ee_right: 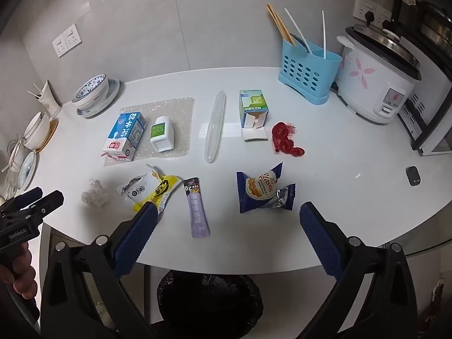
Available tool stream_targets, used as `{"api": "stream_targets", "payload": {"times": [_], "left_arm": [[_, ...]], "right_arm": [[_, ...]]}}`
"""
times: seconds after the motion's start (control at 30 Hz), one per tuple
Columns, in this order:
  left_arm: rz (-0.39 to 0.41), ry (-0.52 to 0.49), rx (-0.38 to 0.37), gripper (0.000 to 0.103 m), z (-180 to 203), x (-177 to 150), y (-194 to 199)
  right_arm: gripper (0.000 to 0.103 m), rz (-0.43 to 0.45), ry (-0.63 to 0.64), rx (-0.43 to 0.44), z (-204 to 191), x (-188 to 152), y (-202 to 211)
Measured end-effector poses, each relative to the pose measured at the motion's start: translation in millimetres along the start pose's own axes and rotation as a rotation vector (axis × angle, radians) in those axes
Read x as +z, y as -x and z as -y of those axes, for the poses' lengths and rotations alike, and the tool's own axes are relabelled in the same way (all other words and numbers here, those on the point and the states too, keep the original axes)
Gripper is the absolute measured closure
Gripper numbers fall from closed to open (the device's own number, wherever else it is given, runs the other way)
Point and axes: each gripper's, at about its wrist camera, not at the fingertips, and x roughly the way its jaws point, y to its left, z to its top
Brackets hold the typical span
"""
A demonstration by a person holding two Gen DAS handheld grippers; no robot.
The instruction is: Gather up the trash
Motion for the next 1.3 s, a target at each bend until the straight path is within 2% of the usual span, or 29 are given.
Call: {"api": "stream_targets", "payload": {"times": [0.07,0.13,0.57,1.3], "left_arm": [[-0.004,-0.007,0.002,0.006,-2,6,-2],[0.022,-0.016,-0.001,0.006,1,2,5],[0.032,-0.026,-0.008,0.006,-3,-6,6],[0.024,-0.025,-0.004,0.006,4,-3,8]], "right_arm": [[0.007,0.003,0.001,-0.002,-1,0,0],[0.007,0.003,0.003,-0.004,-2,-1,0],[0.007,-0.003,0.006,-0.003,-4,1,-1],[0.007,-0.006,-0.004,-0.013,2,1,0]]}}
